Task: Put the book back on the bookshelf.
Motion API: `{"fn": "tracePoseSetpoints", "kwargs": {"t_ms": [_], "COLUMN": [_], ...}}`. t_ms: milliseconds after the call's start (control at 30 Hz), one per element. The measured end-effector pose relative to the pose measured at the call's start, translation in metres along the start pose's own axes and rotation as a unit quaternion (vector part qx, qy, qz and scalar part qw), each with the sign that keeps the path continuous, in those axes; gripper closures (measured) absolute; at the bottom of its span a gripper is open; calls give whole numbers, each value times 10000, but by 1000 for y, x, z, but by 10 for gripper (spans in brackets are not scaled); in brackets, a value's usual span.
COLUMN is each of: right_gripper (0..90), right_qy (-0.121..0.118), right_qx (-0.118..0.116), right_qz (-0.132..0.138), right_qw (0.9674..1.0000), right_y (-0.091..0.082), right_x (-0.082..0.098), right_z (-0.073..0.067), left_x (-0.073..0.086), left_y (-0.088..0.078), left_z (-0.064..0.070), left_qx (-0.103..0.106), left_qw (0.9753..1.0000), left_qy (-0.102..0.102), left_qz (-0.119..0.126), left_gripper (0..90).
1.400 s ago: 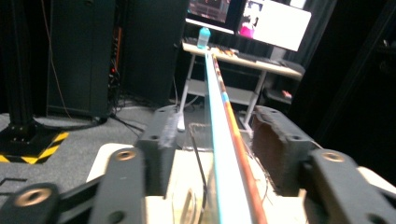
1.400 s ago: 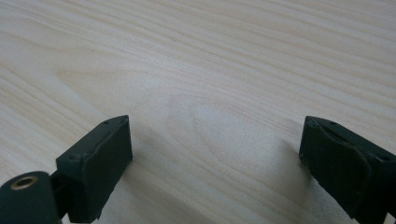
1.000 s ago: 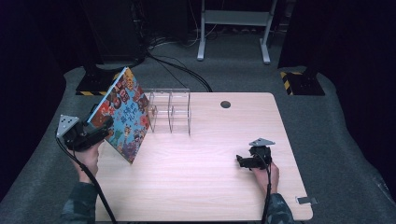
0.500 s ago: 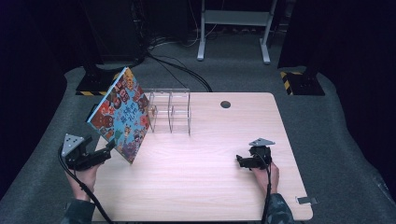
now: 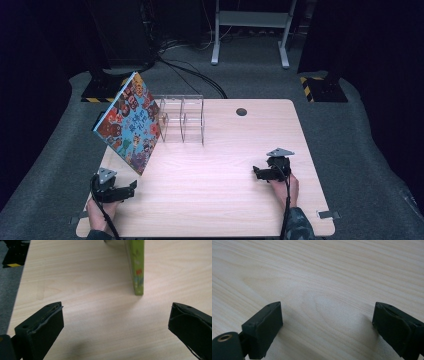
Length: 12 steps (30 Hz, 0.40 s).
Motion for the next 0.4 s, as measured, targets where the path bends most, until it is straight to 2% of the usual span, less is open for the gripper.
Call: {"fn": "tracePoseSetpoints", "kwargs": {"t_ms": [67, 100, 133, 167, 200, 233, 300, 400], "right_gripper": [88, 88, 88, 88, 88, 88, 87, 87], "right_qy": [-3, -3, -4, -14, -14, -6, -7, -14], "right_qx": [-1, -1, -2, -1, -1, 0, -1, 2], "right_qz": [-1, -3, -3, -5, -5, -5, -6, -5], "right_qw": [10000, 10000, 10000, 10000, 10000, 10000, 10000, 10000], "right_y": [0, 0, 0, 0, 0, 0, 0, 0], "right_x": [0, 0, 0, 0, 0, 0, 0, 0], "right_z": [0, 0, 0, 0, 0, 0, 0, 0], "left_x": [6, 9, 10, 10, 11, 11, 12, 12], "left_y": [4, 6, 8, 9, 9, 7, 8, 8], "left_z": [2, 2, 3, 3, 4, 5, 7, 6], "left_qx": [68, 74, 93, 110, 97, 85, 45, 155], "left_qw": [9999, 9999, 9997, 9994, 9995, 9992, 9993, 9991], "left_qy": [11, 25, -27, 40, 78, 139, 181, 149], "left_qz": [-152, -132, -226, -316, -289, -374, -328, -355], "left_gripper": [1, 0, 1, 0, 0, 3, 22, 52]}}
Point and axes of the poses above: each handheld gripper's, and its own axes: y roughly forward along the jaws, x roughly out of its underside, z roughly to its right, the point moved 4 cm from there along y, roughly forward along the jaws, and after that the axes turned 4 degrees about -y, right-handed, at the moved point
